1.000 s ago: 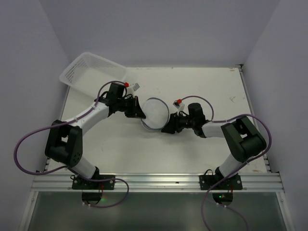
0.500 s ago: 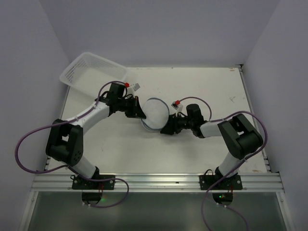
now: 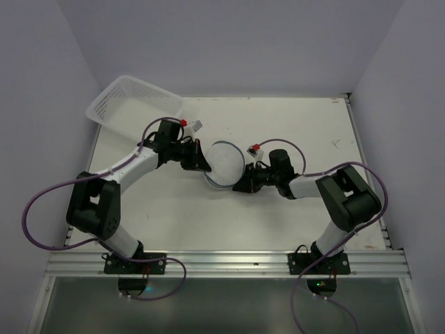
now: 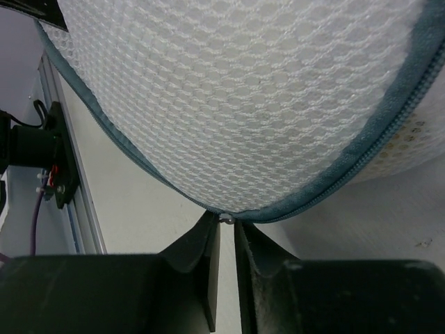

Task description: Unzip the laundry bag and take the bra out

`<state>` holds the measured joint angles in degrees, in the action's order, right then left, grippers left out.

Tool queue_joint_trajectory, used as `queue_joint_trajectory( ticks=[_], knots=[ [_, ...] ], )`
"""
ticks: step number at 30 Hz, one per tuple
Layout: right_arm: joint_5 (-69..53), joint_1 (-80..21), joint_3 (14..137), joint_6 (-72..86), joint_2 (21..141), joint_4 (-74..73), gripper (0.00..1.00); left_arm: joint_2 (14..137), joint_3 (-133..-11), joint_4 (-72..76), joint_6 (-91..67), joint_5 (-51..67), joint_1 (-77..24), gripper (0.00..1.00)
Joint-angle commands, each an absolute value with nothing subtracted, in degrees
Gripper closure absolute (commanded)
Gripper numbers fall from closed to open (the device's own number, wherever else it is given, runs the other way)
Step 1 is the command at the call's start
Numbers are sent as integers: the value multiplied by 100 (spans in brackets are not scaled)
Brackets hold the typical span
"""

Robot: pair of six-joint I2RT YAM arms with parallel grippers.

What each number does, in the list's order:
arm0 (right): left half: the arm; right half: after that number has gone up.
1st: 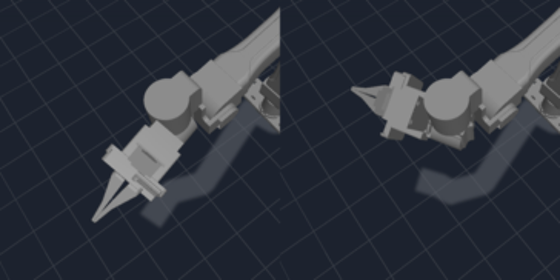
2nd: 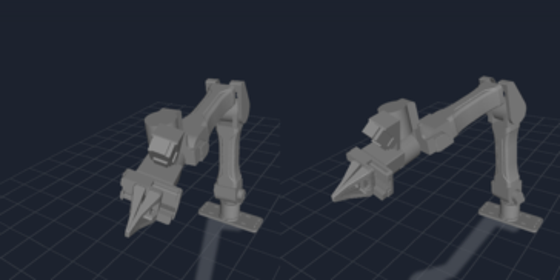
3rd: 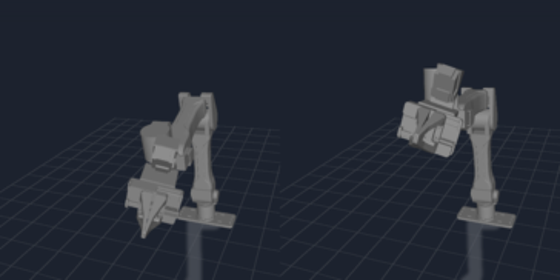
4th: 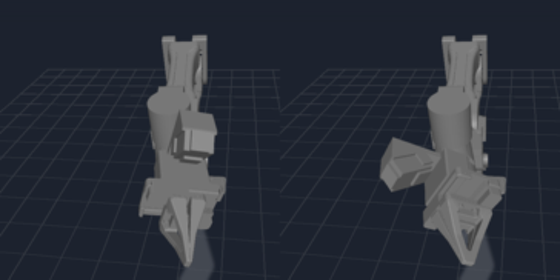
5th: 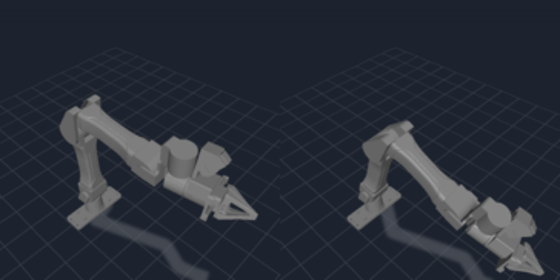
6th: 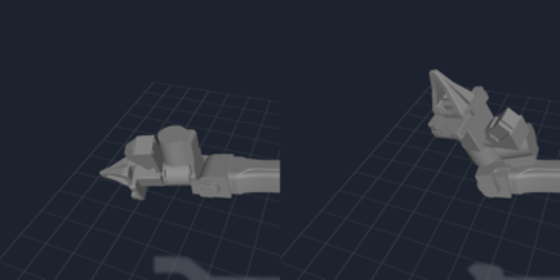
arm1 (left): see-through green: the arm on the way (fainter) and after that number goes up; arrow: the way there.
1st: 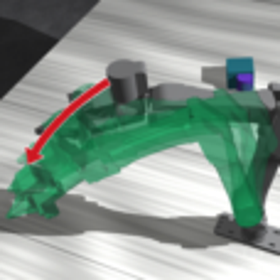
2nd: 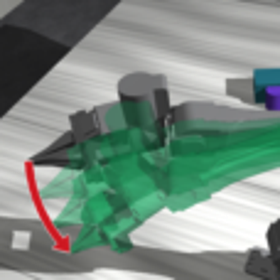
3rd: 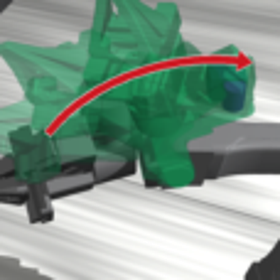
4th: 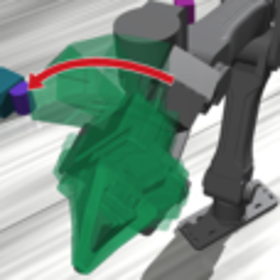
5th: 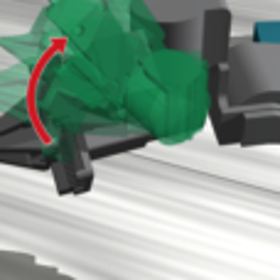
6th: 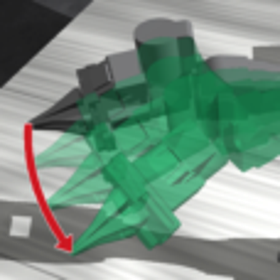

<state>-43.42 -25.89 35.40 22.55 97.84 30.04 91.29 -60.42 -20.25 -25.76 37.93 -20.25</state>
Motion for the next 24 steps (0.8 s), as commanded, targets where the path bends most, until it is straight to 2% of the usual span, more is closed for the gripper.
queue_joint_trajectory(
  ticks=[1, 7, 13, 20, 21, 23, 24],
  knots=[
    [-4193, -2593, 3543, 2013, 9370, 2997, 86, 9176, -6196, -2144, -2514, 3859, -1960, 100],
    [-3762, -2558, 3261, 2048, 8791, 2673, 100, 9185, -6275, -2276, -2391, 3779, -1881, 100],
    [-3358, -2549, 3348, 1802, 8411, 1733, 100, 9255, -6486, -2496, -2137, 3613, -1793, 100],
    [-3024, -2619, 3436, 1986, 8148, 1345, 100, 9474, -6855, -2540, -2074, 3656, -1793, 98],
    [-2980, -2645, 3471, 2169, 8139, 1319, 100, 9553, -6925, -2505, -2118, 3665, -1793, 89],
    [-2849, -2811, 3585, 2398, 8139, 1336, 100, 9606, -7136, -2426, -2381, 3665, -1793, 78],
    [-2778, -2882, 3647, 2660, 8139, 1336, 100, 9624, -7172, -2339, -2495, 3622, -1793, 62]
  ],
)
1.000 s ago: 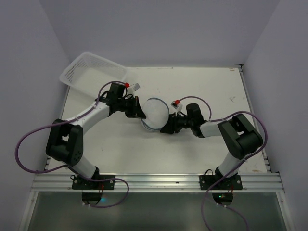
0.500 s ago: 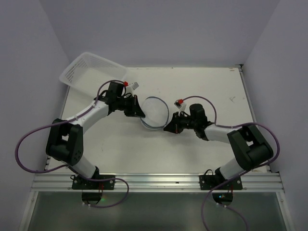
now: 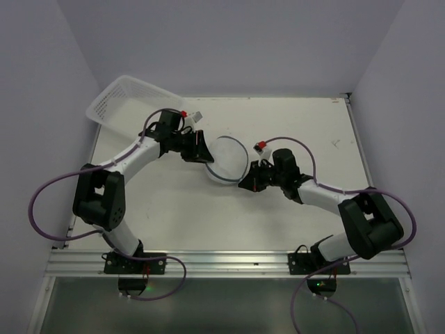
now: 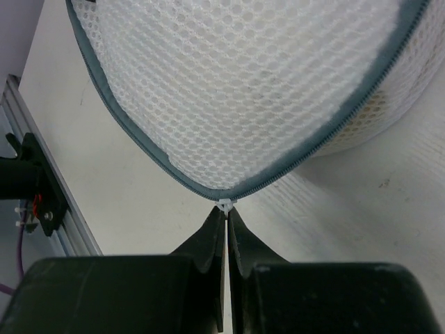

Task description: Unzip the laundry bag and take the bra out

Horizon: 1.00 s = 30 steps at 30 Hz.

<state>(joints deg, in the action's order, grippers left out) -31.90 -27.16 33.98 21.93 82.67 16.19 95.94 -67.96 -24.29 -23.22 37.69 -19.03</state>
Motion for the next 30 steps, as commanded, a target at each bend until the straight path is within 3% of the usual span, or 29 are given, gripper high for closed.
queue_joint_trajectory(
  ticks=[1, 2, 3, 5, 14, 20, 23, 25, 26, 29, 30],
  knots=[
    [-2699, -2970, 3787, 2785, 8173, 1345, 100, 9615, -7207, -2320, -2844, 3534, -1793, 55],
    [-2594, -3180, 3866, 2917, 8209, 1327, 100, 9589, -7181, -2312, -3056, 3263, -1793, 44],
    [-2340, -3356, 4024, 3188, 8287, 1327, 100, 9432, -7024, -2225, -3433, 3139, -1793, 20],
    [-2259, -3479, 4174, 3444, 8419, 1362, 100, 9168, -6735, -2110, -3821, 2658, -1793, 3],
    [-2259, -3928, 4807, 3982, 8824, 1266, 100, 7357, -4290, -301, -6010, 1960, -2196, 0],
    [-2338, -4069, 4931, 3911, 8956, 1266, 100, 7532, -4096, 395, -6293, 1688, -2707, 14],
    [-2347, -4096, 4948, 3867, 8930, 1240, 100, 7664, -4070, 404, -6381, 1539, -2751, 28],
    [-2285, -4096, 4940, 3780, 8869, 1178, 100, 7664, -3973, 466, -6442, 1415, -2760, 41],
    [-2276, -4096, 4948, 3727, 8842, 1117, 100, 7664, -3955, 483, -6460, 1354, -2760, 52],
    [-2171, -4096, 4922, 3437, 8719, 810, 100, 7673, -3911, 536, -6451, 1336, -2751, 70],
    [-2136, -4087, 4878, 3332, 8667, 774, 100, 7690, -3920, 536, -6425, 1345, -2751, 84]
  ],
)
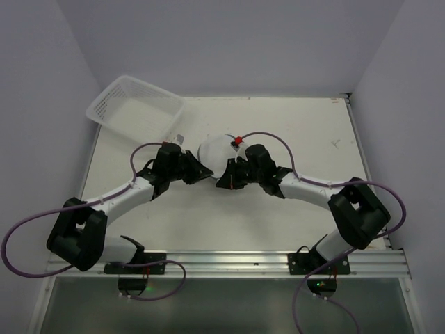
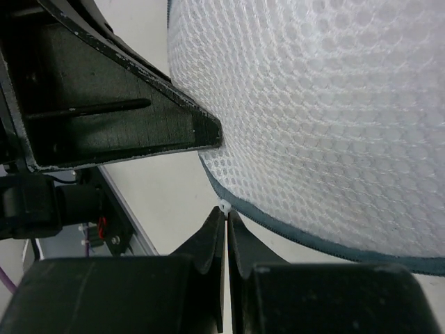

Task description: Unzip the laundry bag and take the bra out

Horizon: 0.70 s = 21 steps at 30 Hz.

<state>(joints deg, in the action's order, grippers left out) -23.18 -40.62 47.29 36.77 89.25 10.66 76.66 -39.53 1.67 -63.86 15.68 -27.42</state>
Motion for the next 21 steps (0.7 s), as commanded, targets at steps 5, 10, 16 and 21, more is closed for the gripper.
queue_joint_trajectory(
  ticks=[5, 10, 16, 21],
  knots=[
    [-1600, -3754, 4501, 2858, 8158, 273, 100, 7743, -4095, 238, -6004, 1467, -2637, 100],
    [-1547, -2675, 4167, 2646, 7796, -174, 100, 7717, -4271, -9, -5215, 1959, -2286, 100],
    [-1441, -2163, 4534, 2241, 7831, -457, 100, 8217, -4911, -966, -3957, 2741, -2030, 100],
    [-1783, -2136, 4974, 2302, 8094, -484, 100, 8779, -5624, -1703, -3052, 3068, -1978, 100]
  ],
)
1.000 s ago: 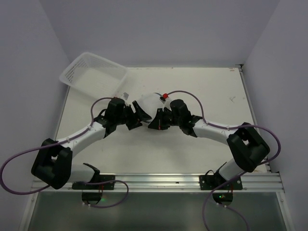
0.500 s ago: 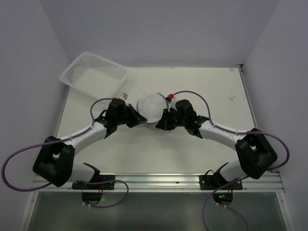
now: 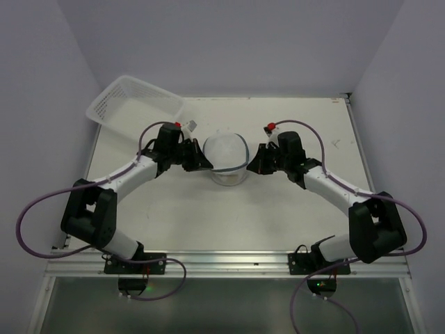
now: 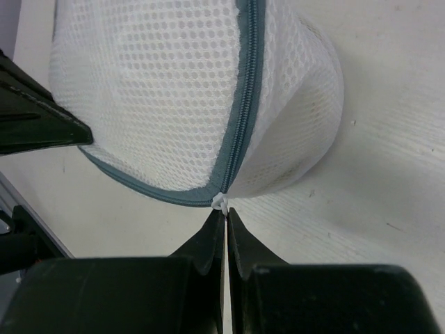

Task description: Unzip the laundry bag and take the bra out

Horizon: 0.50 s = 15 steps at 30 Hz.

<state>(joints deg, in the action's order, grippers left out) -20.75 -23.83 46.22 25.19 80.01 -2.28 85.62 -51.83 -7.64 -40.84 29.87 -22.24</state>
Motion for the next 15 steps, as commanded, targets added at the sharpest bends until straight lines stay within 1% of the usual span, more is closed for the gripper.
queue_joint_trajectory(
  ticks=[1, 3, 4, 5, 7, 8, 10, 11, 13, 14, 15],
  knots=[
    [-2089, -2171, 4966, 2355, 8138, -344, 100, 8859, -5782, -1775, -3015, 3015, -1960, 100],
    [-2302, -2267, 4887, 2591, 8156, -203, 100, 9156, -6247, -1784, -2997, 2901, -1925, 99],
    [-2459, -2433, 4808, 2654, 8165, -141, 100, 9280, -6414, -1784, -3049, 2900, -1890, 92],
    [-2487, -2548, 4782, 2802, 8182, -62, 100, 9412, -6599, -1793, -3093, 2918, -1881, 78],
    [-2479, -2907, 4677, 2952, 8156, 104, 100, 9781, -7082, -1802, -3304, 2918, -1855, 66],
    [-2461, -3040, 4624, 3066, 8148, 236, 100, 9878, -7206, -1793, -3400, 2909, -1854, 58],
    [-2443, -3320, 4492, 3462, 8130, 621, 100, 10028, -7391, -1688, -3751, 2909, -1846, 49],
    [-2374, -3392, 4456, 3707, 8147, 728, 100, 10028, -7383, -1618, -3875, 2953, -1846, 37],
    [-2312, -3524, 4473, 3858, 8244, 965, 100, 9862, -7164, -1460, -4174, 2927, -1854, 21],
    [-2225, -3551, 4508, 3937, 8288, 975, 100, 9748, -7041, -1415, -4271, 2857, -1854, 12],
    [-2189, -3559, 4552, 3946, 8375, 993, 100, 9477, -6901, -1319, -4428, 2769, -1846, 9]
  ],
)
